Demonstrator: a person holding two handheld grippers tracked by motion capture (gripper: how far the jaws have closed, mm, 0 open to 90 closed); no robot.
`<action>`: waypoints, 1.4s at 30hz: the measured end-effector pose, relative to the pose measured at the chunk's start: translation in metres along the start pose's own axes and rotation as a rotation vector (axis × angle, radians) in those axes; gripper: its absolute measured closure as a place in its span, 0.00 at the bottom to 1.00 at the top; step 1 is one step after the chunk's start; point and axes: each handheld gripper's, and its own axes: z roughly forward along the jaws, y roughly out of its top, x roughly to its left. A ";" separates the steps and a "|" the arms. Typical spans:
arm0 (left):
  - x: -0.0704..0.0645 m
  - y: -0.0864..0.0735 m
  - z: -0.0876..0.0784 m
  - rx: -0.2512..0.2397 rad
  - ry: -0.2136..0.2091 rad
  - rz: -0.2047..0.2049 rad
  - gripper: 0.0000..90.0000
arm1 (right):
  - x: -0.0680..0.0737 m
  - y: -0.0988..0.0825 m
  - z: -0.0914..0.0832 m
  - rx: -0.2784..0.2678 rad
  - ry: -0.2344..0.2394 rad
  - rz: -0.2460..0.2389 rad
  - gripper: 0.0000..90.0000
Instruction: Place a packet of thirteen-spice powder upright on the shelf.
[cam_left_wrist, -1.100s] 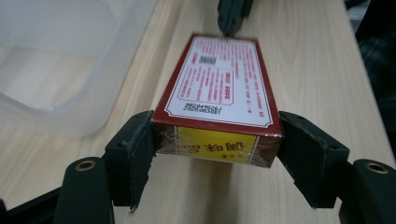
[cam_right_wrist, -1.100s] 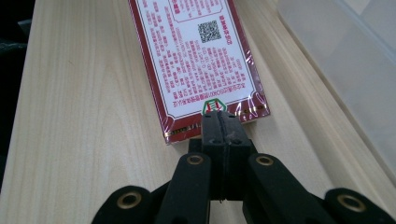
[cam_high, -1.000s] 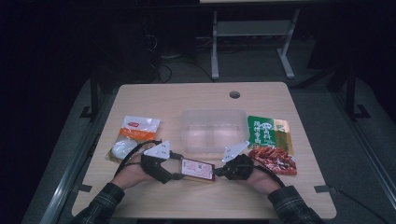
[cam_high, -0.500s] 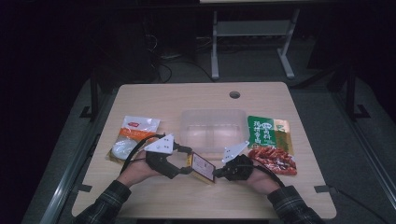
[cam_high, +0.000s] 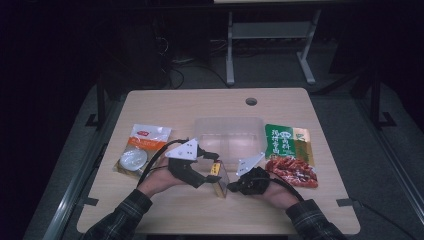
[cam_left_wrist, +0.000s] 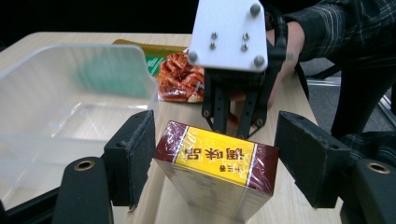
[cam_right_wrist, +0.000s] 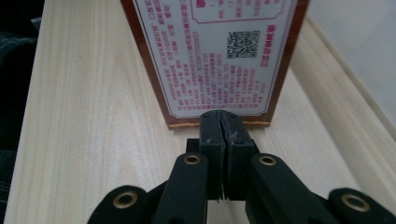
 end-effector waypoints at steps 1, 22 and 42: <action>0.000 0.000 0.000 0.000 0.000 0.000 0.33 | 0.000 0.000 0.000 0.000 0.000 0.000 0.98; -0.004 0.008 0.007 -0.015 -0.014 -0.035 0.23 | 0.001 -0.003 -0.007 -0.008 -0.005 0.020 0.90; -0.022 -0.057 -0.046 0.188 0.158 -0.203 0.15 | 0.021 -0.011 -0.050 -0.067 -0.072 0.139 0.31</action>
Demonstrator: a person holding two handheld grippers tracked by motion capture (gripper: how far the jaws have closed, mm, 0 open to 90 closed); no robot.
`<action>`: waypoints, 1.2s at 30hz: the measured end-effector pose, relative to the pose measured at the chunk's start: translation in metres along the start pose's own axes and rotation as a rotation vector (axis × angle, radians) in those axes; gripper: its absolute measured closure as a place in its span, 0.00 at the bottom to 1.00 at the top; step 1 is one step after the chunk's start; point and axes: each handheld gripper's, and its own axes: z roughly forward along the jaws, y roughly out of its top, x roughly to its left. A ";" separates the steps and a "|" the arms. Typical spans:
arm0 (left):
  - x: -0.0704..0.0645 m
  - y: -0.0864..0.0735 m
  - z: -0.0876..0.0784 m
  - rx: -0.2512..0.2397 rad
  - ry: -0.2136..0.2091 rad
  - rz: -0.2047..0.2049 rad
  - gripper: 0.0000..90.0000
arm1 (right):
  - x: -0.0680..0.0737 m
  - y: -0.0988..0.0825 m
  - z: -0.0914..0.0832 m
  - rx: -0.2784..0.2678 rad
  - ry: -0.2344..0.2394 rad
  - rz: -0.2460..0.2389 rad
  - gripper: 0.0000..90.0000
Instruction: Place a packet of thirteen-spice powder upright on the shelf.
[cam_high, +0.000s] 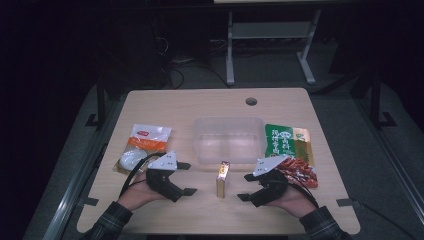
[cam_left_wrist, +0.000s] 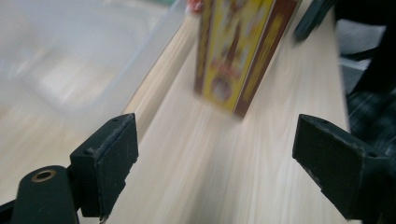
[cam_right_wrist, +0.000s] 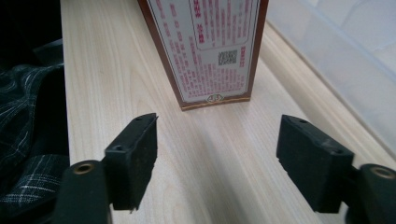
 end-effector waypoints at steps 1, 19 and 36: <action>0.000 -0.007 -0.002 0.014 0.013 -0.016 0.15 | 0.003 0.002 -0.004 0.000 -0.007 0.011 0.26; 0.009 -0.042 0.000 0.112 0.089 -0.097 0.16 | 0.014 0.046 -0.022 -0.145 -0.038 -0.039 0.17; 0.005 -0.039 0.003 0.104 0.056 -0.106 0.16 | 0.016 0.072 0.008 -0.139 -0.023 -0.080 0.17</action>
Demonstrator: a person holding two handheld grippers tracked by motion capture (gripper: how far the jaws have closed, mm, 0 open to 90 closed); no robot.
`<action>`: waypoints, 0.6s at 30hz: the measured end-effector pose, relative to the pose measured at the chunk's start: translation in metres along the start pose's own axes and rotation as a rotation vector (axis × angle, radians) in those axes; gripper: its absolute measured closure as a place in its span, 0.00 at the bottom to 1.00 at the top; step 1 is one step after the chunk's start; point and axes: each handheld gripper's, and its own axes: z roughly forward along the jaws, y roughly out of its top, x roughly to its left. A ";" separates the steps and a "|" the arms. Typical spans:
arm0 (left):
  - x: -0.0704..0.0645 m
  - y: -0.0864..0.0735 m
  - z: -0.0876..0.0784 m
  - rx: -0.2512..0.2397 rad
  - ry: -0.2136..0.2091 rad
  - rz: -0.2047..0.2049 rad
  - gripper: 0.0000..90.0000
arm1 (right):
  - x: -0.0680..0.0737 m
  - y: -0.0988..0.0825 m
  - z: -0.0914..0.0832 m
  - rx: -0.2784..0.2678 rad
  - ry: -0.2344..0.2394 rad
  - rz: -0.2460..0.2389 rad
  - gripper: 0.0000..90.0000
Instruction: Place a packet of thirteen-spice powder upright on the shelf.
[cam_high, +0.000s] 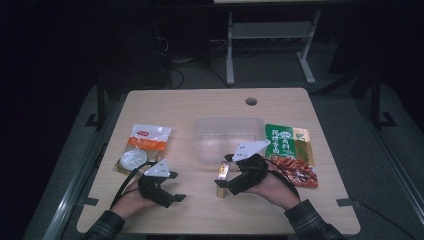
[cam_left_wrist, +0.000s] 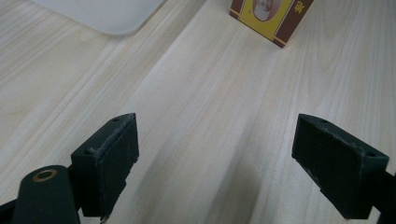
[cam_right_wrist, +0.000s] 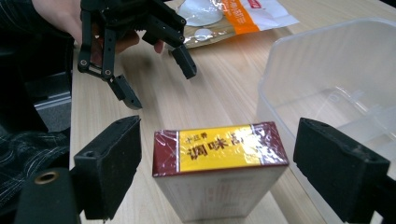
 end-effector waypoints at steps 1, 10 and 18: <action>0.000 0.000 0.000 -0.001 -0.001 0.002 0.16 | 0.000 0.000 0.001 0.005 0.003 -0.002 0.19; -0.003 -0.002 -0.001 0.013 -0.010 0.001 0.16 | -0.003 -0.003 0.004 0.039 0.027 -0.057 0.34; -0.005 -0.004 -0.001 0.025 -0.014 -0.002 0.16 | -0.010 -0.002 0.000 0.050 0.092 -0.077 0.35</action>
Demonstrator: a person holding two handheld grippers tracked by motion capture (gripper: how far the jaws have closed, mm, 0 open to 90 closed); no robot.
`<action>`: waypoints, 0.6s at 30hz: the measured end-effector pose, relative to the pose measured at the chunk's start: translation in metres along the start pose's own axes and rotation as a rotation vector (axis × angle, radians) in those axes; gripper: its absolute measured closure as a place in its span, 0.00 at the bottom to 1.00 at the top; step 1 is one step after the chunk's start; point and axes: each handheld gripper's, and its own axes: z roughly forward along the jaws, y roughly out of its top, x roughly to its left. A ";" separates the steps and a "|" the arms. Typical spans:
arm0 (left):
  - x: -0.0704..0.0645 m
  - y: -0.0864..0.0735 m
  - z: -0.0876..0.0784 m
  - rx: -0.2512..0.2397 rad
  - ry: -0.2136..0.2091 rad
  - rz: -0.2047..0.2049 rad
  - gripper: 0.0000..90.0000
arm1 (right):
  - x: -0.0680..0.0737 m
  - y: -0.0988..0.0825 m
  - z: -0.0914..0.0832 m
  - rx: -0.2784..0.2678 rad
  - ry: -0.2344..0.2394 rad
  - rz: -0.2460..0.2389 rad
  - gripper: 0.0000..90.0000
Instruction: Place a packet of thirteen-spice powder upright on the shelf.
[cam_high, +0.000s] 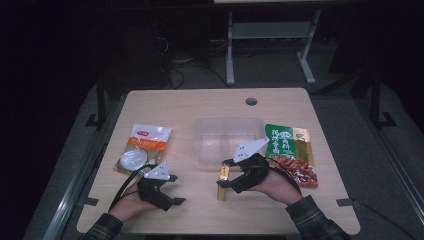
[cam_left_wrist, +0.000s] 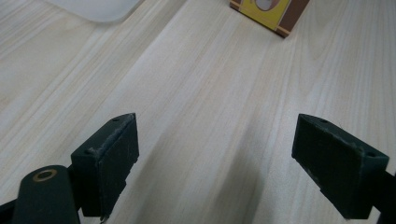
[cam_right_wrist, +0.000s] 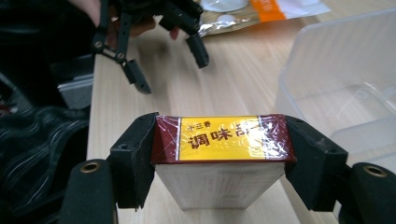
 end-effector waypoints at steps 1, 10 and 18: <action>0.000 0.000 0.000 0.000 0.000 0.002 0.16 | 0.000 0.001 0.000 0.003 0.005 -0.012 0.35; 0.000 0.001 0.001 -0.005 -0.014 0.000 0.16 | -0.010 0.013 -0.013 -0.004 0.027 -0.072 0.36; 0.003 0.002 0.002 0.002 -0.018 0.015 0.16 | -0.036 0.036 -0.031 -0.034 0.067 -0.114 0.36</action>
